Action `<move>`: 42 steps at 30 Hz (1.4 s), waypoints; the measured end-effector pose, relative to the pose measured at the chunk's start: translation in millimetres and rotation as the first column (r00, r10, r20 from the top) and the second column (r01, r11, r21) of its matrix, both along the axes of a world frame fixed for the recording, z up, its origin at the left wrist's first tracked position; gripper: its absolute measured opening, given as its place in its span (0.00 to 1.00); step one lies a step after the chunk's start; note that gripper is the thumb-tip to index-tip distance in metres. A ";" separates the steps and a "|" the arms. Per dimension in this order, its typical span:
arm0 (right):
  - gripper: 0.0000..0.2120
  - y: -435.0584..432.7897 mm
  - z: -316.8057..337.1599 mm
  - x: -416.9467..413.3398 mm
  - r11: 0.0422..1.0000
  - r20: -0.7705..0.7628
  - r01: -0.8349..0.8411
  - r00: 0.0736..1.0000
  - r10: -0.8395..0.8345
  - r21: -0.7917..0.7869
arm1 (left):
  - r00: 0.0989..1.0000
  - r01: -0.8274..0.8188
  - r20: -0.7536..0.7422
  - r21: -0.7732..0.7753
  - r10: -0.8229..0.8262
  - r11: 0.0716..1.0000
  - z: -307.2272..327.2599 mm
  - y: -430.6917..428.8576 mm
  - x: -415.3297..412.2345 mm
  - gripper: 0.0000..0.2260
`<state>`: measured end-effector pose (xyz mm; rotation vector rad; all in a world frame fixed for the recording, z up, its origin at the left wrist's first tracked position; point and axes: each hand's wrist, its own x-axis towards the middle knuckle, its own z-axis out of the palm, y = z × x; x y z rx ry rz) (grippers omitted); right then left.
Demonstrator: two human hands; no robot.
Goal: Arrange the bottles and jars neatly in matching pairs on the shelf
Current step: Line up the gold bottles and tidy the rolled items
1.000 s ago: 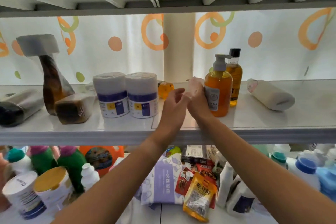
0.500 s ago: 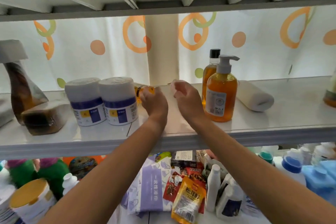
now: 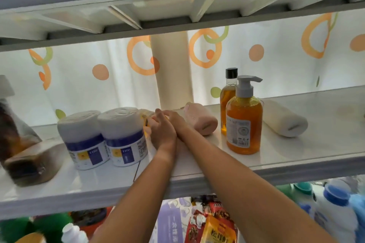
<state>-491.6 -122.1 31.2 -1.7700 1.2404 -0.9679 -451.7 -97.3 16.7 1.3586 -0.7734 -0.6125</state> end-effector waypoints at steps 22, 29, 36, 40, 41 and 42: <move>0.26 81.5 -3.6 -56.9 0.988 -0.073 0.155 0.985 -0.154 0.009 | 0.887 0.438 0.086 0.145 -0.453 0.887 9.4 88.3 18.9 0.19; 0.25 92.0 -4.6 -46.4 0.986 0.021 0.133 0.991 -0.132 -0.096 | 0.892 0.436 0.125 0.020 -0.435 0.900 6.4 96.1 21.8 0.22; 0.23 98.7 -3.4 -39.5 0.978 -0.025 0.183 0.982 -0.187 -0.097 | 0.904 0.391 0.163 0.053 -0.395 0.919 0.7 89.1 20.5 0.17; 0.25 99.8 -4.0 -40.5 0.973 -0.077 0.194 0.976 -0.205 -0.123 | 0.901 0.329 0.297 0.010 -0.317 0.944 -0.3 94.7 14.0 0.18; 0.24 100.3 -3.1 -40.8 0.965 -0.078 0.216 0.970 -0.229 -0.147 | 0.906 0.284 0.341 -0.044 -0.253 0.958 -0.6 97.0 12.1 0.17; 0.22 100.2 -2.5 -42.8 0.941 -0.064 0.252 0.960 -0.272 -0.224 | 0.911 0.229 0.379 -0.133 -0.164 0.964 -0.5 101.1 9.6 0.16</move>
